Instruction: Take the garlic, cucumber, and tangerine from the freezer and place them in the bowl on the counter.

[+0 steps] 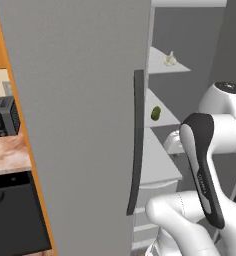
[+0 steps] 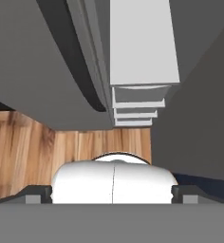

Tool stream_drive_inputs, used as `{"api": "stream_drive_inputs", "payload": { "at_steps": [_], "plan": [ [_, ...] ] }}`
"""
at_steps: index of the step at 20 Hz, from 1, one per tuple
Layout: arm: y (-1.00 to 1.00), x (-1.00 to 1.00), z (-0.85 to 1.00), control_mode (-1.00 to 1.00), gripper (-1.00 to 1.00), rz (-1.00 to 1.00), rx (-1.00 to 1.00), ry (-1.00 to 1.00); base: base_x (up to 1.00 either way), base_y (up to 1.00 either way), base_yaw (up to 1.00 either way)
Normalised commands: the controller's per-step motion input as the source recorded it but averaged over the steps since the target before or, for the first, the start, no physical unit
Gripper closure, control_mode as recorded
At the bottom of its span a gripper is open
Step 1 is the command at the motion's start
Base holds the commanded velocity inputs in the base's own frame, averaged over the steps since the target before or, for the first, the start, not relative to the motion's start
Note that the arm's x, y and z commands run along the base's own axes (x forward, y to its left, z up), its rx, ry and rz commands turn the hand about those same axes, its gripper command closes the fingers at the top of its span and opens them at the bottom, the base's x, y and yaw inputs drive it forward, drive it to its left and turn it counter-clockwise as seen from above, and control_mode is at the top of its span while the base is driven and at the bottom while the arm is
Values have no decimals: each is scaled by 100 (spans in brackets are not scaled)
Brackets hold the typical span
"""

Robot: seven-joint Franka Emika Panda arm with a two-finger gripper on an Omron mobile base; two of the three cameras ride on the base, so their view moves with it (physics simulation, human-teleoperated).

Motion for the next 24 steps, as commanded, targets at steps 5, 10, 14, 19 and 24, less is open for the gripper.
{"api": "stream_drive_inputs", "payload": {
  "at_steps": [5,10,14,19,24],
  "plan": [
    [0,0,0,100,-100,0,0,0,47,-20,-4],
    [0,0,0,100,-100,0,0,0,52,-24,-3],
    [0,0,0,100,-100,0,0,0,32,-49,-8],
    [0,0,0,100,-100,0,0,0,19,-60,-13],
    [0,0,0,100,-100,0,0,0,43,-55,-2]
  ]
}}
